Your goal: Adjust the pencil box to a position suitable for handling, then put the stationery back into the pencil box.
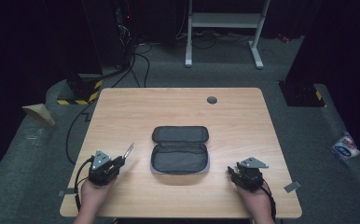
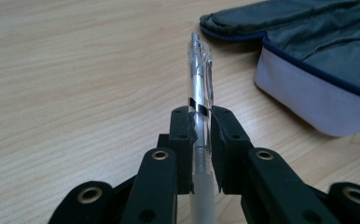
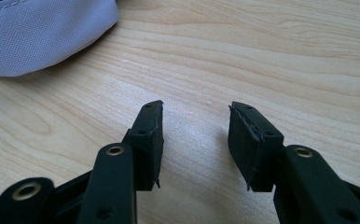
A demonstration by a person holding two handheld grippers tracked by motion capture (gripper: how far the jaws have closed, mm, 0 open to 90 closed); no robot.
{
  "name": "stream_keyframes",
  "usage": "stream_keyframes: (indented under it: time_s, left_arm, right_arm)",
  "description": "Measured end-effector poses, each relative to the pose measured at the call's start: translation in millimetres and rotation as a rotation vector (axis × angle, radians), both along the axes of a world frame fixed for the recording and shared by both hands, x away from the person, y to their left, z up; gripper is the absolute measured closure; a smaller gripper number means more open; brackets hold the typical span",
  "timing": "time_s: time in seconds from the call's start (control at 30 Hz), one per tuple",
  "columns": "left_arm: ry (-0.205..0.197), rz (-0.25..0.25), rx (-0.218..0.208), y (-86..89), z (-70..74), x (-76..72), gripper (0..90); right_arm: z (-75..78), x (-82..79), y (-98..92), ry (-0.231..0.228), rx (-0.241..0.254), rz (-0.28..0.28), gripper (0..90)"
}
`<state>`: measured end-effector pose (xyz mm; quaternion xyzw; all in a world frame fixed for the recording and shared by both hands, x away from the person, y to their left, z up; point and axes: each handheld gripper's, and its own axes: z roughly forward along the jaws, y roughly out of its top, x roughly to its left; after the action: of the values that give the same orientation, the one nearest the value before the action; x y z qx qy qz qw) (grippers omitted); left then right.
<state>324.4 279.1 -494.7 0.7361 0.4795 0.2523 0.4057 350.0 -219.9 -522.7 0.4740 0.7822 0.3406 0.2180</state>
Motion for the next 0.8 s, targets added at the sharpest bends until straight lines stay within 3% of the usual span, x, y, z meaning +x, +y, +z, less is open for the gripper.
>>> stream_keyframes:
  time_s: [0.1,0.2,0.33,0.47,0.57,0.73,0.8]
  left_arm:
    - [-0.025,-0.005,0.003,-0.2,2.5,1.3,79.1]
    - [-0.025,-0.017,-0.017,-0.4,0.8,4.2,79.2]
    - [-0.034,-0.037,0.004,-4.4,2.0,6.3,79.2]
    - [-0.052,-0.051,-0.004,-9.6,6.8,2.7,79.1]
    - [-0.059,-0.064,-0.042,-13.3,10.8,-1.2,79.2]
    - [-0.095,-0.098,-0.031,-22.8,22.0,-6.5,79.1]
    - [-0.101,-0.103,-0.044,-25.0,25.2,-7.2,79.1]
  right_arm:
    - [0.1,0.0,0.2,0.002,0.001,0.000,54.5]
    - [0.1,0.0,0.2,0.002,0.001,0.000,54.2]
    - [-0.1,-0.3,0.3,-0.003,-0.002,-0.004,53.7]
    - [-0.1,-0.3,0.3,-0.001,-0.001,-0.004,53.6]
    - [-0.1,-0.3,0.3,-0.002,-0.002,-0.003,53.6]
    - [0.0,-0.4,0.4,0.000,-0.002,0.002,52.6]
    - [-0.1,-0.4,0.2,0.000,-0.002,0.008,51.8]
